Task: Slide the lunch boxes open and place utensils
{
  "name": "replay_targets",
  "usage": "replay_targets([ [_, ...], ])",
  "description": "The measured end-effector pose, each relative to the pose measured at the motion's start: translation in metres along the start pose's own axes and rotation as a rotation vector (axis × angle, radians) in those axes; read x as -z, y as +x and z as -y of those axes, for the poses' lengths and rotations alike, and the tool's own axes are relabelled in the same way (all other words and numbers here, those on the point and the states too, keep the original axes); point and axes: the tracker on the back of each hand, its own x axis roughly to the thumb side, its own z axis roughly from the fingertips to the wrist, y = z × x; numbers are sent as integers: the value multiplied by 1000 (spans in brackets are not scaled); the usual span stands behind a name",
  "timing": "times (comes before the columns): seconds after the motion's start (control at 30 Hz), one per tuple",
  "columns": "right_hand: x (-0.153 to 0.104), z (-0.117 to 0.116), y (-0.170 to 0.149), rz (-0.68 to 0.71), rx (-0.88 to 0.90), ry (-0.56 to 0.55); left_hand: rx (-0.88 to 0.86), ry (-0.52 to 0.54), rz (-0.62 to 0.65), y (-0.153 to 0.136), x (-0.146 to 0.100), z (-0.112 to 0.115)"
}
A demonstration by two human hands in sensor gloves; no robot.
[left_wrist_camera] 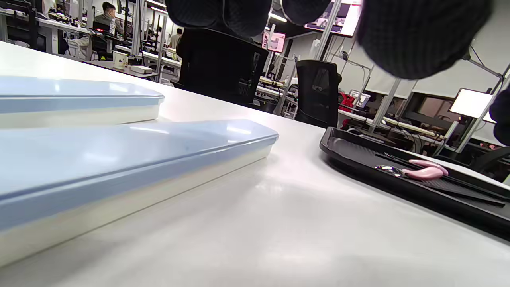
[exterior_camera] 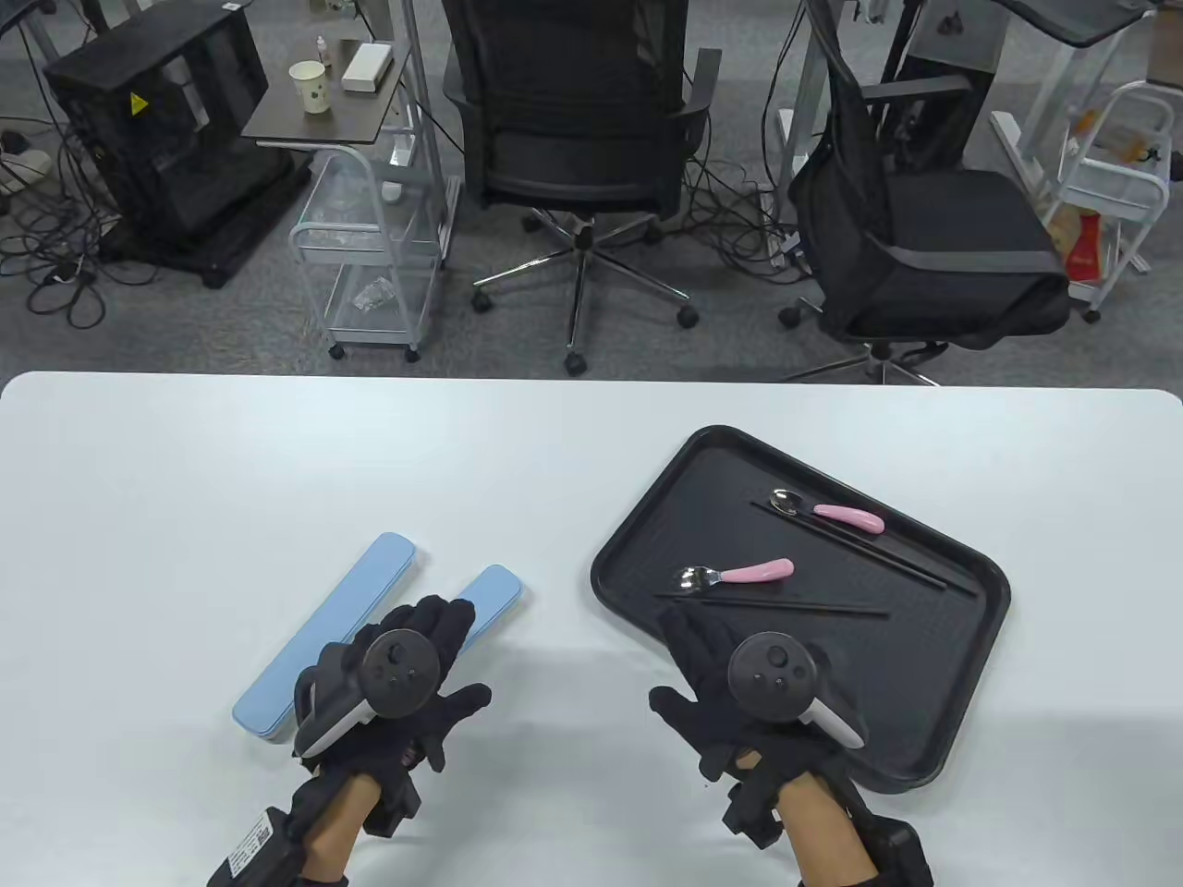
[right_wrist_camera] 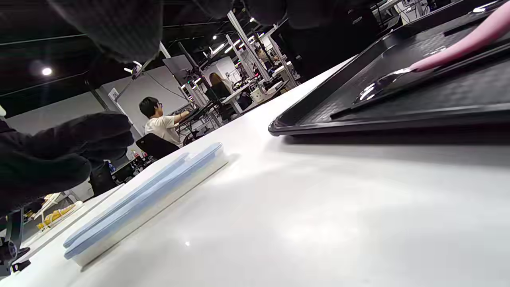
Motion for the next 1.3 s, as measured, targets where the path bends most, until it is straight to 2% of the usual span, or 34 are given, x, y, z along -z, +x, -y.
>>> replay_targets([
  [0.7,-1,2,-7,-23,6,-5,-45,15,-50,-10,4,-1],
  [0.83,-1,2,-8,-24,12,-7,-57,20,-80,-9,18,3],
  [1.0,-1,4,-9,-27,14,-12,43,-49,-152,-2,43,14],
  [1.3,-2,7,-11,-30,21,-17,77,-192,-290,-6,77,40],
])
